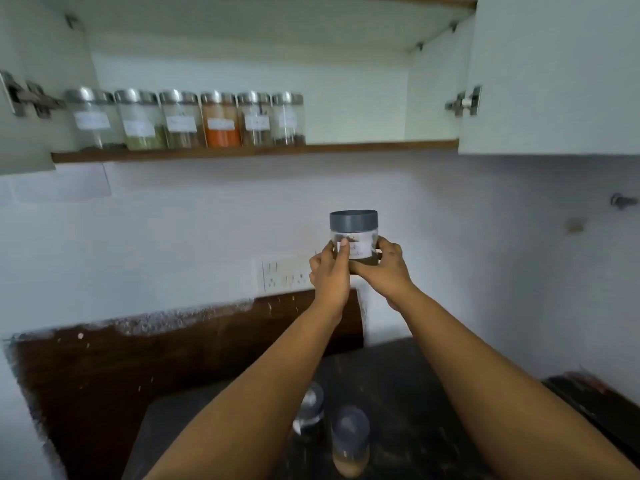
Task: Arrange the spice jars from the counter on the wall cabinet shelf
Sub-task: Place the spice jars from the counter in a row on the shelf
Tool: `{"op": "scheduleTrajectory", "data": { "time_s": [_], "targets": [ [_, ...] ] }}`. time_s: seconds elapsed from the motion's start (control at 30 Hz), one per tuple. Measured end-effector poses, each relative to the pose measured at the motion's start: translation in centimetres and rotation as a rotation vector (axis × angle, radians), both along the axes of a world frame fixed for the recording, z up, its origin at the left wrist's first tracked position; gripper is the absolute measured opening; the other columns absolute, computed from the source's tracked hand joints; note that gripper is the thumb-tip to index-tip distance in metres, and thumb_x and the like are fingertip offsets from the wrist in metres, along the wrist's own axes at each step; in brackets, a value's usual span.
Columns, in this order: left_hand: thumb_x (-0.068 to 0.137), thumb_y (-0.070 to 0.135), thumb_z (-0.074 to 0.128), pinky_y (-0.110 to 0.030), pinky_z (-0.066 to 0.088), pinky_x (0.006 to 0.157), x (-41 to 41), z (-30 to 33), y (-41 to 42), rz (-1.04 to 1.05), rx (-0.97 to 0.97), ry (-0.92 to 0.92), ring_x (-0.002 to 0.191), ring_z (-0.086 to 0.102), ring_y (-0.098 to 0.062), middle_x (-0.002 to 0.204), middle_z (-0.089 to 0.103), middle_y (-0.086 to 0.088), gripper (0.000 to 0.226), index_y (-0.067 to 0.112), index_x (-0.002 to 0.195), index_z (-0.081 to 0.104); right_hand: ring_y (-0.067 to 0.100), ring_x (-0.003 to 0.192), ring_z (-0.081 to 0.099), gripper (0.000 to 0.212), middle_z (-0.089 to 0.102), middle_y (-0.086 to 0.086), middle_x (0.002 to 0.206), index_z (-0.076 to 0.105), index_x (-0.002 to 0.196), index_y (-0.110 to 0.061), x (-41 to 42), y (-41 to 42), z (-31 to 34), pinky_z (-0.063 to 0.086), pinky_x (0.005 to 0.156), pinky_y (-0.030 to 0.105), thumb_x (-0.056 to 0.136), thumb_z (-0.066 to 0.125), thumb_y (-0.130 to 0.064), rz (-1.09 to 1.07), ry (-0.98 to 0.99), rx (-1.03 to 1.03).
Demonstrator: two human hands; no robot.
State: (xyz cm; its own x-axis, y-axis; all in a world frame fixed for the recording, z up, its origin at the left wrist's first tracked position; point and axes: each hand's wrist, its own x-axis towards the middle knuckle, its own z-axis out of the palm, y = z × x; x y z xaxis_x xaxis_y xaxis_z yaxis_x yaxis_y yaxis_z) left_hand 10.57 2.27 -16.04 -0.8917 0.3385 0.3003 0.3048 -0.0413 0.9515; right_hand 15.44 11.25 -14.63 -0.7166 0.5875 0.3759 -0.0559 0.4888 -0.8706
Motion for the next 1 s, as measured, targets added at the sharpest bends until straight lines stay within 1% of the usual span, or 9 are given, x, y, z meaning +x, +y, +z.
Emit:
{"op": "scheduleTrajectory", "data": {
  "time_s": [0.17, 0.27, 0.33, 0.43, 0.5, 0.63, 0.73, 0.87, 1.0],
  "targets": [
    [0.099, 0.051, 0.038, -0.028, 0.026, 0.103, -1.7, 8.8, 0.5, 0.033, 0.067, 0.325, 0.127, 0.033, -0.013, 0.138, 0.046, 0.006, 0.047, 0.03, 0.141, 0.04, 0.011, 0.099, 0.05, 0.074, 0.034, 0.001, 0.119, 0.047, 0.134, -0.018, -1.8, 0.8, 8.6, 0.044, 0.083, 0.02, 0.072, 0.083, -0.034, -0.064, 0.201, 0.143],
    [0.092, 0.06, 0.043, -0.035, 0.037, 0.108, -2.7, 14.0, 0.7, 0.007, 0.099, 0.461, 0.124, 0.042, -0.011, 0.126, 0.055, 0.016, 0.038, 0.045, 0.127, 0.047, 0.011, 0.102, 0.049, 0.078, 0.038, 0.001, 0.122, 0.041, 0.14, -0.02, -3.7, 1.8, 13.6, 0.045, 0.085, 0.023, 0.075, 0.081, -0.035, -0.05, 0.31, 0.204],
    [0.092, 0.058, 0.047, -0.04, 0.043, 0.105, -4.1, 17.0, 0.9, -0.064, 0.123, 0.428, 0.122, 0.051, -0.013, 0.124, 0.059, 0.013, 0.032, 0.047, 0.121, 0.05, 0.013, 0.108, 0.053, 0.085, 0.045, 0.001, 0.127, 0.037, 0.143, -0.023, -5.2, 3.1, 16.1, 0.051, 0.089, 0.029, 0.072, 0.082, -0.034, -0.011, 0.379, 0.202],
    [0.097, 0.044, 0.05, -0.027, 0.039, 0.095, -6.3, 21.1, 1.5, -0.111, 0.098, 0.446, 0.116, 0.05, -0.007, 0.129, 0.053, 0.011, 0.043, 0.032, 0.138, 0.047, 0.013, 0.107, 0.058, 0.075, 0.054, 0.001, 0.129, 0.043, 0.137, -0.024, -7.8, 5.1, 20.2, 0.051, 0.081, 0.025, 0.073, 0.082, -0.028, 0.057, 0.427, 0.113],
    [0.099, 0.042, 0.048, -0.026, 0.034, 0.093, -8.0, 22.9, 1.8, -0.028, -0.017, 0.567, 0.115, 0.045, -0.008, 0.126, 0.051, 0.008, 0.046, 0.026, 0.142, 0.045, 0.013, 0.104, 0.058, 0.073, 0.058, 0.001, 0.128, 0.045, 0.135, -0.023, -9.8, 6.0, 22.3, 0.047, 0.076, 0.022, 0.073, 0.083, -0.027, 0.107, 0.409, 0.115],
    [0.101, 0.048, 0.033, -0.04, 0.03, 0.108, -13.9, 23.5, 1.8, 0.326, -0.522, 0.737, 0.141, 0.027, -0.026, 0.151, 0.039, -0.005, 0.055, 0.018, 0.147, 0.034, 0.024, 0.11, 0.057, 0.084, 0.058, 0.009, 0.128, 0.035, 0.14, -0.012, -14.6, 7.8, 23.6, 0.043, 0.08, 0.025, 0.074, 0.083, -0.03, 0.074, 0.196, 0.292],
    [0.102, 0.048, 0.026, -0.044, 0.032, 0.108, -18.1, 21.2, 0.8, 0.517, -0.776, 0.72, 0.136, 0.037, -0.029, 0.148, 0.042, -0.011, 0.058, 0.012, 0.147, 0.029, 0.029, 0.12, 0.053, 0.088, 0.053, 0.013, 0.133, 0.032, 0.136, -0.007, -18.2, 9.0, 22.6, 0.043, 0.088, 0.031, 0.072, 0.083, -0.039, 0.046, -0.036, 0.343],
    [0.102, 0.045, 0.023, -0.04, 0.032, 0.106, -20.3, 19.7, 1.1, 0.604, -0.874, 0.818, 0.128, 0.044, -0.025, 0.138, 0.049, -0.008, 0.049, 0.014, 0.136, 0.042, 0.03, 0.125, 0.05, 0.093, 0.049, 0.015, 0.137, 0.028, 0.138, -0.004, -21.4, 9.9, 23.4, 0.042, 0.096, 0.034, 0.073, 0.083, -0.042, 0.027, -0.148, 0.355],
    [0.103, 0.045, 0.02, -0.043, 0.029, 0.109, -21.2, 20.2, 1.3, 0.593, -0.971, 0.775, 0.131, 0.04, -0.027, 0.14, 0.047, -0.011, 0.053, 0.012, 0.134, 0.046, 0.03, 0.128, 0.047, 0.093, 0.045, 0.016, 0.14, 0.023, 0.142, -0.001, -24.1, 10.8, 24.0, 0.04, 0.098, 0.033, 0.077, 0.08, -0.037, 0.004, -0.214, 0.319]
  ]
}}
